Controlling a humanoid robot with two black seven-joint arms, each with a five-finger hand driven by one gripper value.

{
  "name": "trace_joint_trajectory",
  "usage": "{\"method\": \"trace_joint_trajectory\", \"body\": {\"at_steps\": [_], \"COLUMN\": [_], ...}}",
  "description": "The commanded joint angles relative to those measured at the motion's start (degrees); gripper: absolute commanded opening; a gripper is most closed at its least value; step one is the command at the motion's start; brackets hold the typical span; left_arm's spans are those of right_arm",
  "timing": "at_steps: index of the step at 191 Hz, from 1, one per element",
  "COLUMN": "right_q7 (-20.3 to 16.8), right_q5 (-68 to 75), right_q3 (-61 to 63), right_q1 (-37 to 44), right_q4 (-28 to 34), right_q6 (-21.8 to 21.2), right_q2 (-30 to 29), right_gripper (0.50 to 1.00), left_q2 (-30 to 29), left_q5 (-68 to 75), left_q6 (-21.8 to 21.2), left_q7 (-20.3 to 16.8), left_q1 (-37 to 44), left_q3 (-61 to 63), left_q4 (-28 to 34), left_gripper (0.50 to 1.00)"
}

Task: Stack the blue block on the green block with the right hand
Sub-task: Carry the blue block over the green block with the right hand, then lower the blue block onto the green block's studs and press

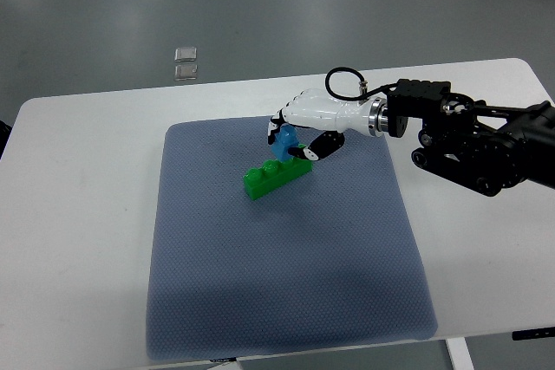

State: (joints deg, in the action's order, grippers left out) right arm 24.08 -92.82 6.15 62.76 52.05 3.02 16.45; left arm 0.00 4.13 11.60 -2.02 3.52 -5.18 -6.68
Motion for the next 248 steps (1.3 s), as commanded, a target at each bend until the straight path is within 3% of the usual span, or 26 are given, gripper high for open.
{"method": "trace_joint_trajectory", "body": {"at_steps": [1,248], "right_q7": [0.0,-1.2], "right_q5": [-0.1,-0.8], "right_q3": [-0.4,-3.3], "right_q1": [0.0,-0.4], "right_q4": [0.0,-3.2], "right_q6": [0.2,1.7], "right_q2": [-0.1,-2.3], "right_gripper": [0.500,0.500], "left_q2": [0.0,0.0], "left_q5": [0.0,0.0], "left_q6": [0.0,0.0], "left_q7": [0.0,0.0], "left_q1": [0.0,0.0], "left_q3": [0.0,0.0], "left_q4": [0.0,0.0], "left_gripper": [1.000,1.000]}}
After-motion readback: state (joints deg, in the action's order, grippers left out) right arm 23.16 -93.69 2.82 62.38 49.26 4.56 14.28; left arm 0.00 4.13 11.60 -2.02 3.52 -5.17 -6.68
